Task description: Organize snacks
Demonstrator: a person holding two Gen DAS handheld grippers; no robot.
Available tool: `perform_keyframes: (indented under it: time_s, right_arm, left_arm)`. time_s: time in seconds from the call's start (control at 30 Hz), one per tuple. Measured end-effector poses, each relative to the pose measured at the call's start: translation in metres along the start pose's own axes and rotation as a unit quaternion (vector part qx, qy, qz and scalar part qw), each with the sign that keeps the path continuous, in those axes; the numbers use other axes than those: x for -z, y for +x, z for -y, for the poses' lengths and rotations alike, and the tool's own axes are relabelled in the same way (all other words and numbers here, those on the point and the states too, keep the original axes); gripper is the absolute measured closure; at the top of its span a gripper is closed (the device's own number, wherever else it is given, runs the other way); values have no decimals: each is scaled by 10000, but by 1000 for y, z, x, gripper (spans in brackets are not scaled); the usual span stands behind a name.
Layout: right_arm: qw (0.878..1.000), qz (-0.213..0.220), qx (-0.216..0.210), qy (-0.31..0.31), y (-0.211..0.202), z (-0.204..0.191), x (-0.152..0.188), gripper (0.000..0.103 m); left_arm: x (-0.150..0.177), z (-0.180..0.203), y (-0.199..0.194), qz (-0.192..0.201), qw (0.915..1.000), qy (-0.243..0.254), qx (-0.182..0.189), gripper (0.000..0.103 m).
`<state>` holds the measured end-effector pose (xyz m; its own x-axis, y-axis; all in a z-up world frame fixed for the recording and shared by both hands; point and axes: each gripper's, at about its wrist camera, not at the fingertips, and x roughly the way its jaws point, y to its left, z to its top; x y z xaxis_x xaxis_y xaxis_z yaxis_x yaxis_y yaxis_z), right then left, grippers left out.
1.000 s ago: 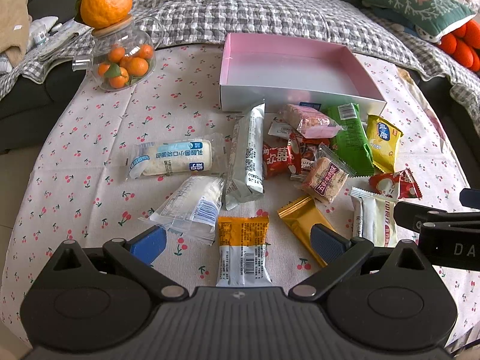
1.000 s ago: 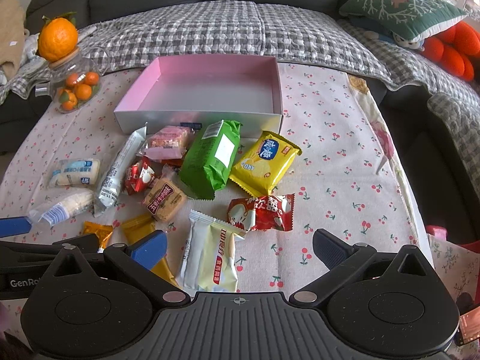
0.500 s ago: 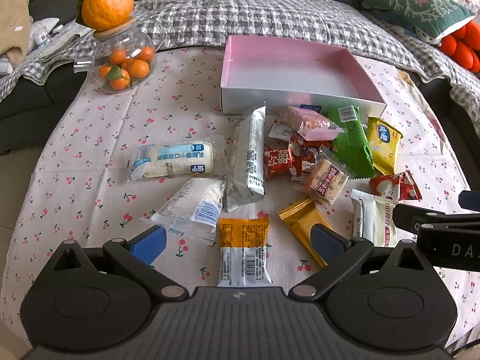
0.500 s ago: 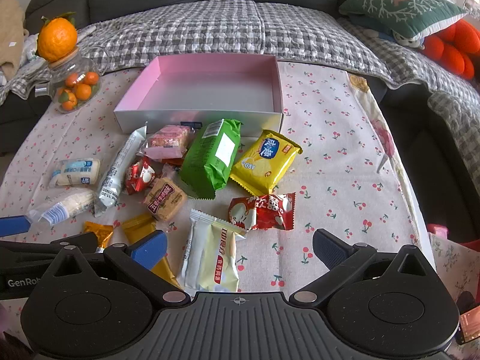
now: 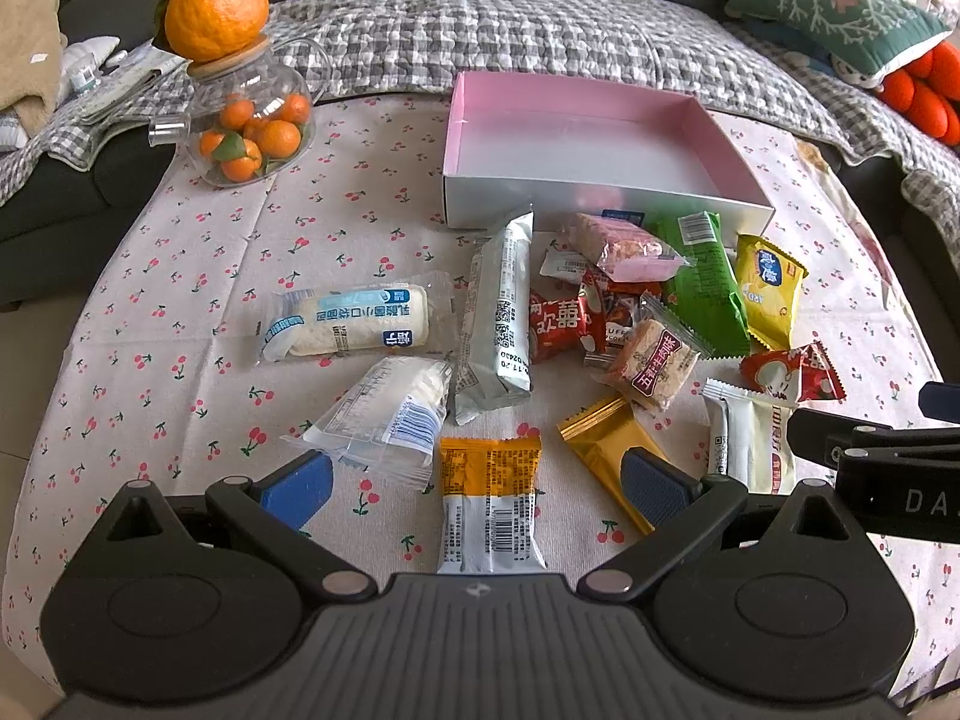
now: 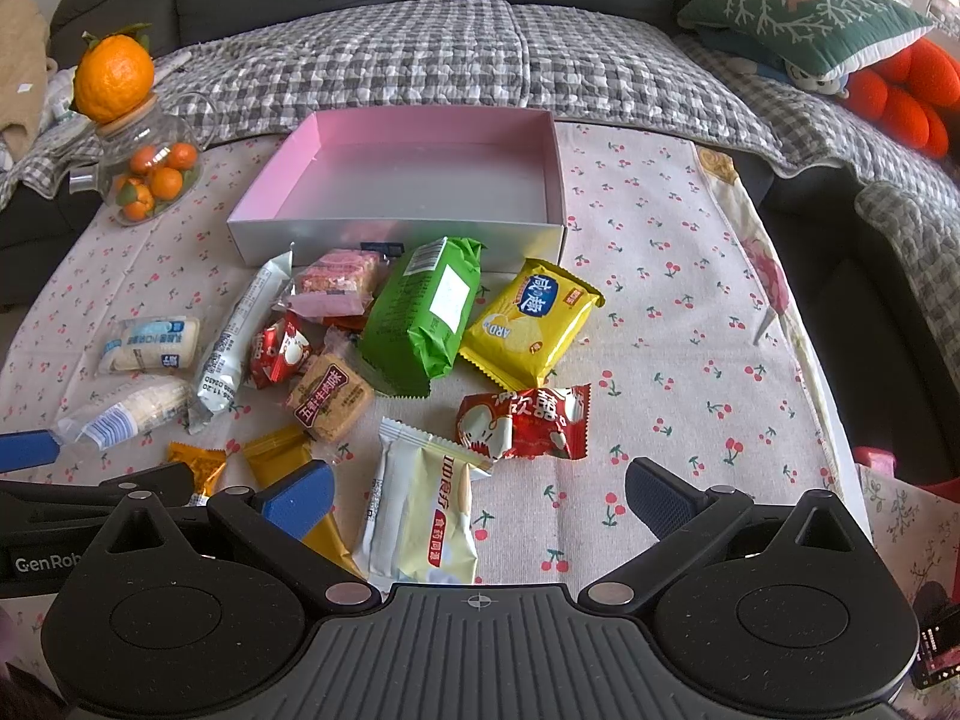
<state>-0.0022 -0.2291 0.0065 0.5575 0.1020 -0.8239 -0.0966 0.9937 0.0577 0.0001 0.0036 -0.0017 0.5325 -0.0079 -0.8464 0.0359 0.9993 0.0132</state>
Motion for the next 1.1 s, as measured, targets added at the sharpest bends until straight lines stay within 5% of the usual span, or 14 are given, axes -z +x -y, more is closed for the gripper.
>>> perform_keyframes:
  time_s: [1.1]
  right_arm:
    - [10000,-32,-18,30,1,2,2,0]
  left_arm:
    - [0,-3,1,80,9999,1,-75,0]
